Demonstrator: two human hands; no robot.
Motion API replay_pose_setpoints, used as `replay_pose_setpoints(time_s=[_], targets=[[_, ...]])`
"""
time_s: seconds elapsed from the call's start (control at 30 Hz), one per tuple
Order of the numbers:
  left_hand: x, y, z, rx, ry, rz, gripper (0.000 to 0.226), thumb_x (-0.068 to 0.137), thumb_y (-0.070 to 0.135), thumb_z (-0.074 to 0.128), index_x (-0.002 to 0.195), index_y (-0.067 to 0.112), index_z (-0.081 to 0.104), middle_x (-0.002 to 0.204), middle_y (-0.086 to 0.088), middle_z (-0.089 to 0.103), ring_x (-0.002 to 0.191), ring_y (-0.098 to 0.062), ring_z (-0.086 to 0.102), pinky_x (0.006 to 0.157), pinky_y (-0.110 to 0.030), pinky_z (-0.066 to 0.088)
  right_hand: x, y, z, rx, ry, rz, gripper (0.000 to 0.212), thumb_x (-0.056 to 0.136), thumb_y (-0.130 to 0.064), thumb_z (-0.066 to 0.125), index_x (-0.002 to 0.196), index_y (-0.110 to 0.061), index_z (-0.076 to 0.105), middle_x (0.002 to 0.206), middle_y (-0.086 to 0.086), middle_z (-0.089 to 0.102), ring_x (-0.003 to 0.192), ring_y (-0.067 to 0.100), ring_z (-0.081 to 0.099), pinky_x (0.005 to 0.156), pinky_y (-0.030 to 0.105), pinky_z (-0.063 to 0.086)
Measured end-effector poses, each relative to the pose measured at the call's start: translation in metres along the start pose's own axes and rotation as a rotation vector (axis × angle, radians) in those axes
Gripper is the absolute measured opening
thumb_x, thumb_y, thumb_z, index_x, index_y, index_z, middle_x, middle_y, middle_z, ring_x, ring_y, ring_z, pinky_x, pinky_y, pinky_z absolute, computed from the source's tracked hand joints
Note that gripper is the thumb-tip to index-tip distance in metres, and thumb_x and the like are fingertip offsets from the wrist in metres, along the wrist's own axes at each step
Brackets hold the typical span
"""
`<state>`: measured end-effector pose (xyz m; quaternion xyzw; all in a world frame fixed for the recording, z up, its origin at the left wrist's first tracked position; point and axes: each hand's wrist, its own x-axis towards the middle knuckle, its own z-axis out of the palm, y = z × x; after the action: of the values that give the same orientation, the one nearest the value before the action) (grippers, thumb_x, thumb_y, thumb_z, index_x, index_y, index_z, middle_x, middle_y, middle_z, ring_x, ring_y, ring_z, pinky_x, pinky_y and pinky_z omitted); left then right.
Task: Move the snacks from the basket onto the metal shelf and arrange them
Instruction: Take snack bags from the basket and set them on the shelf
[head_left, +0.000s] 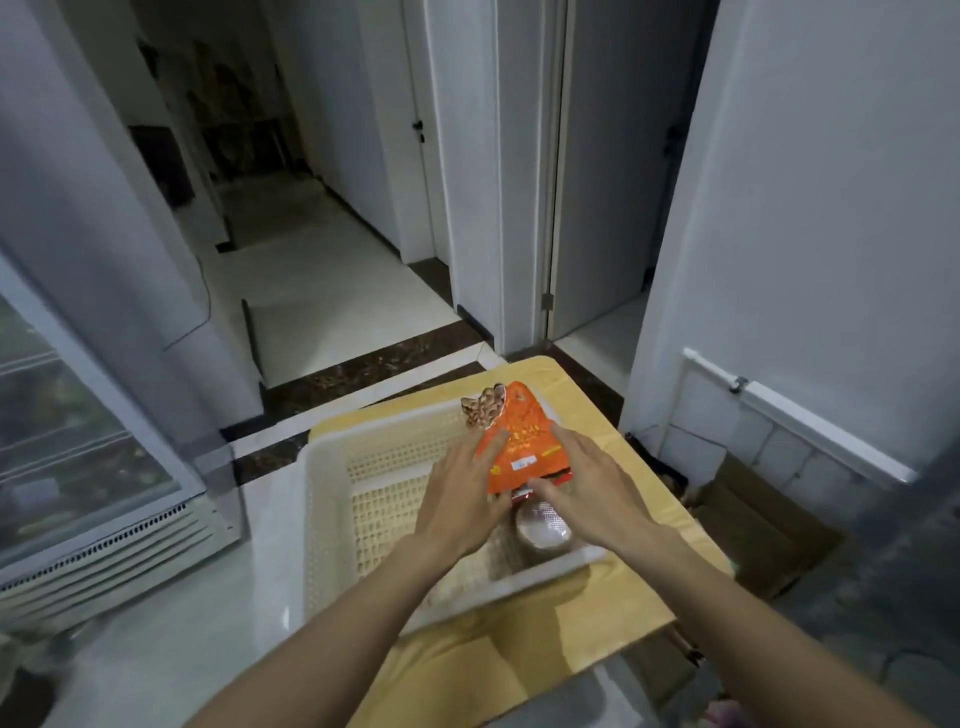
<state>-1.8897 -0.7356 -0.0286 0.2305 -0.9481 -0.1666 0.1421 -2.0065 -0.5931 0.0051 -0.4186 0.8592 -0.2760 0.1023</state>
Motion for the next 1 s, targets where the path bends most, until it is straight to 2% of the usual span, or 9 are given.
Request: replay_pose_setpoints(time_s=[0.23,0.37,0.47,0.53,0.63,0.7,0.8,0.9,1.0], targets=[[0.034,-0.030,0.039,0.106,-0.179,0.035,0.068,0.090,0.027,0.061,0.150,0.026,0.030,0.157,-0.001,0.028,0.141,-0.025,0.029,0.113,-0.038,0.025,0.044,0.025,0.030,-0.028,-0.083,0.107,0.074,0.091,-0.053,0.059,0.152,-0.025,0.027,0.148,0.000,0.044,0.129,0.023,0.047,0.099,0.038,0.046],[0.049,-0.044,0.057,0.153,-0.224,0.063,0.058,0.086,0.015,0.060,0.142,0.023,0.047,0.154,-0.002,0.034,0.140,-0.026,0.030,0.111,-0.038,0.026,0.059,0.040,0.041,-0.025,-0.128,0.145,0.073,0.090,-0.051,0.060,0.151,-0.023,0.031,0.143,0.003,0.051,0.126,0.026,0.050,0.098,0.040,0.047],[0.056,-0.052,0.064,0.177,-0.219,0.117,0.049,0.081,0.016,0.066,0.130,0.024,0.061,0.145,-0.002,0.049,0.137,-0.030,0.037,0.110,-0.045,0.026,0.066,0.047,0.046,-0.018,-0.120,0.133,0.069,0.090,-0.049,0.061,0.148,-0.021,0.035,0.142,0.003,0.052,0.127,0.025,0.050,0.099,0.039,0.046],[0.059,-0.059,0.067,0.192,-0.182,0.163,0.044,0.077,0.017,0.073,0.119,0.028,0.068,0.131,0.002,0.061,0.129,-0.032,0.049,0.110,-0.050,0.026,0.069,0.052,0.047,0.003,-0.119,0.132,0.067,0.091,-0.047,0.061,0.148,-0.022,0.036,0.142,0.002,0.052,0.126,0.024,0.051,0.098,0.040,0.047],[0.068,-0.066,0.065,0.181,-0.069,0.240,0.042,0.064,0.016,0.087,0.100,0.033,0.075,0.107,0.011,0.072,0.111,-0.026,0.065,0.106,-0.043,0.023,0.073,0.061,0.045,0.031,-0.095,0.130,0.060,0.093,-0.040,0.060,0.146,-0.023,0.039,0.138,0.001,0.055,0.122,0.022,0.053,0.096,0.040,0.049],[0.077,-0.063,0.053,0.092,0.024,0.249,0.034,0.073,0.013,0.082,0.100,0.032,0.076,0.106,0.012,0.073,0.113,-0.024,0.063,0.110,-0.045,0.021,0.077,0.065,0.041,0.074,-0.031,0.114,0.049,0.096,-0.032,0.055,0.143,-0.023,0.043,0.133,0.002,0.056,0.120,0.019,0.052,0.097,0.041,0.048],[0.097,-0.059,0.026,-0.080,0.101,0.222,0.027,0.085,0.008,0.070,0.103,0.027,0.076,0.107,0.008,0.074,0.112,-0.021,0.062,0.110,-0.055,0.030,0.086,0.062,0.029,0.244,0.157,0.117,0.038,0.099,-0.015,0.046,0.135,-0.025,0.050,0.122,-0.002,0.055,0.112,0.012,0.051,0.096,0.041,0.049],[0.119,-0.055,-0.002,-0.194,0.152,0.200,0.026,0.087,0.004,0.066,0.104,0.021,0.075,0.105,0.006,0.074,0.107,-0.015,0.062,0.109,-0.051,0.034,0.101,0.056,0.013,0.492,0.290,0.177,0.051,0.092,0.003,0.048,0.135,-0.025,0.046,0.128,-0.004,0.052,0.112,0.010,0.050,0.097,0.036,0.047],[0.134,-0.045,-0.033,-0.339,0.184,0.187,0.027,0.088,-0.003,0.062,0.102,0.015,0.076,0.097,0.011,0.070,0.093,-0.006,0.060,0.100,-0.040,0.044,0.114,0.051,-0.001,0.702,0.187,0.226,0.075,0.085,0.005,0.064,0.145,-0.027,0.032,0.137,-0.009,0.047,0.127,0.011,0.044,0.108,0.038,0.038]])
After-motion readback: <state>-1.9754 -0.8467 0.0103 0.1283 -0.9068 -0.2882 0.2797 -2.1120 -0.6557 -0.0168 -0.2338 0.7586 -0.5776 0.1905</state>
